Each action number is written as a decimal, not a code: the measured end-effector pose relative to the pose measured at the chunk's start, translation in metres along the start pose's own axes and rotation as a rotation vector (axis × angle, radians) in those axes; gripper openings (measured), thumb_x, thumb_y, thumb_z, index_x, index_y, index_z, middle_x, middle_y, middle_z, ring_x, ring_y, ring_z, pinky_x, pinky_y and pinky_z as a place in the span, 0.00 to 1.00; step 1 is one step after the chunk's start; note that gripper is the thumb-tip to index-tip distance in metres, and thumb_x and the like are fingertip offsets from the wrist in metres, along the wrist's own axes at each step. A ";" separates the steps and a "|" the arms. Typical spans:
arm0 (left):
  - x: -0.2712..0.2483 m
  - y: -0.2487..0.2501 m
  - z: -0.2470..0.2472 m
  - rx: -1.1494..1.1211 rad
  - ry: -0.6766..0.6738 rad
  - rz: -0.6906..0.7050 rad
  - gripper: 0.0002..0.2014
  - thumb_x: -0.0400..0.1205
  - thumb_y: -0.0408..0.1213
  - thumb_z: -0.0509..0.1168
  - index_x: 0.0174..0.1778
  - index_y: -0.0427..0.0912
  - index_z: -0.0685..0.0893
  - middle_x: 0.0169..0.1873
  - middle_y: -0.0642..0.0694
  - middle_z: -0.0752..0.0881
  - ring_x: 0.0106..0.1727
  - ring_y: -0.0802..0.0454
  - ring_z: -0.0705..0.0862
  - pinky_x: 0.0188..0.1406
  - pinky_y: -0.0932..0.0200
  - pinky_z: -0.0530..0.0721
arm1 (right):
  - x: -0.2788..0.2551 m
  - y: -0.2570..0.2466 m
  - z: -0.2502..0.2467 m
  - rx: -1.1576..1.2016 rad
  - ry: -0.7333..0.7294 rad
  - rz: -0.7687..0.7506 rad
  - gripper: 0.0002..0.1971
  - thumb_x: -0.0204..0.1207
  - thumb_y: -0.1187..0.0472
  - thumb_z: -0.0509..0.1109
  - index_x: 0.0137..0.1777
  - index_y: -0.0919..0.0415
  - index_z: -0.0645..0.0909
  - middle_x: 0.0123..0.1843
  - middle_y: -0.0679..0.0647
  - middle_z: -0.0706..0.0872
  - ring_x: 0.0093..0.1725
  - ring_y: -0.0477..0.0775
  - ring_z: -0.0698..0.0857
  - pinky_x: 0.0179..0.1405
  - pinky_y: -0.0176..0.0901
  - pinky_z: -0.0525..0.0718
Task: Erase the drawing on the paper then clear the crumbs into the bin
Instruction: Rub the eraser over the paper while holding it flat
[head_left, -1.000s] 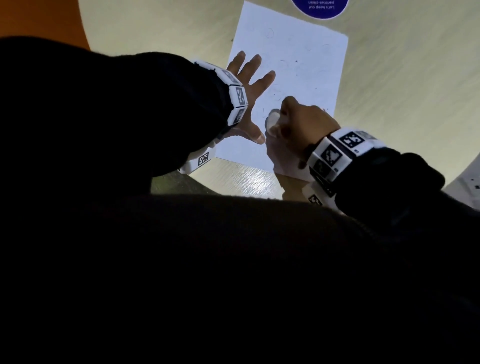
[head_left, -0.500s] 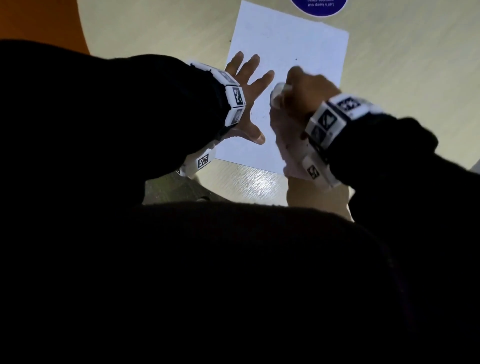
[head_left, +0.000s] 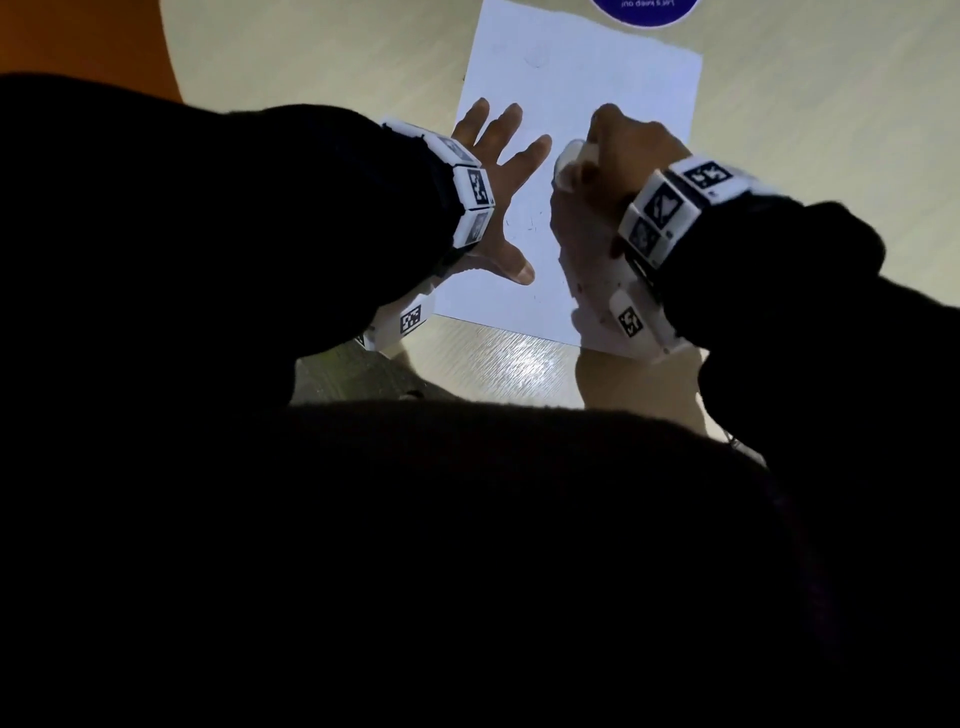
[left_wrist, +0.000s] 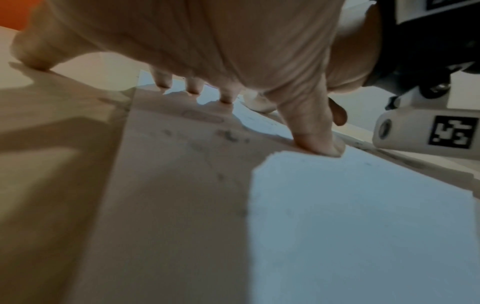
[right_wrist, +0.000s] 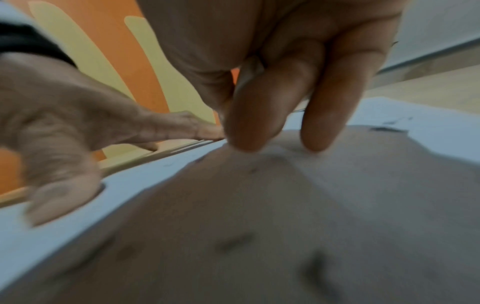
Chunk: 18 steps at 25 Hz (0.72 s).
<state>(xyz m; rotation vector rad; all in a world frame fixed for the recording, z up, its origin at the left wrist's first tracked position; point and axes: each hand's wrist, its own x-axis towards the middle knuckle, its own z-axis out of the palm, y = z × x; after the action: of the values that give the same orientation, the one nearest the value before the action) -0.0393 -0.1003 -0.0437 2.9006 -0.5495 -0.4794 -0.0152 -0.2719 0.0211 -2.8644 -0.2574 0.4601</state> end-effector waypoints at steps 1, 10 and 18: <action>0.000 0.001 0.000 0.009 -0.004 -0.007 0.64 0.57 0.80 0.60 0.85 0.53 0.44 0.85 0.43 0.41 0.83 0.38 0.37 0.78 0.33 0.39 | -0.008 -0.001 0.006 -0.026 0.054 0.001 0.11 0.78 0.51 0.61 0.51 0.58 0.70 0.36 0.52 0.76 0.35 0.58 0.76 0.37 0.46 0.71; 0.002 -0.002 0.004 -0.021 0.007 0.013 0.68 0.50 0.86 0.53 0.85 0.54 0.43 0.85 0.44 0.41 0.84 0.38 0.37 0.78 0.31 0.40 | -0.009 0.005 -0.003 -0.003 -0.072 -0.023 0.11 0.79 0.51 0.61 0.53 0.57 0.69 0.42 0.56 0.77 0.40 0.59 0.76 0.42 0.49 0.73; 0.005 -0.007 0.008 -0.056 0.016 0.034 0.67 0.49 0.90 0.45 0.84 0.58 0.42 0.85 0.45 0.41 0.83 0.39 0.37 0.78 0.31 0.39 | -0.025 0.011 0.007 -0.089 -0.038 -0.046 0.15 0.78 0.51 0.63 0.58 0.60 0.71 0.37 0.55 0.75 0.38 0.59 0.75 0.39 0.49 0.73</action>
<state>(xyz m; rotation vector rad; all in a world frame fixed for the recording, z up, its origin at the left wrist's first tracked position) -0.0355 -0.0966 -0.0544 2.8347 -0.5722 -0.4595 -0.0389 -0.2857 0.0192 -2.9312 -0.3583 0.5074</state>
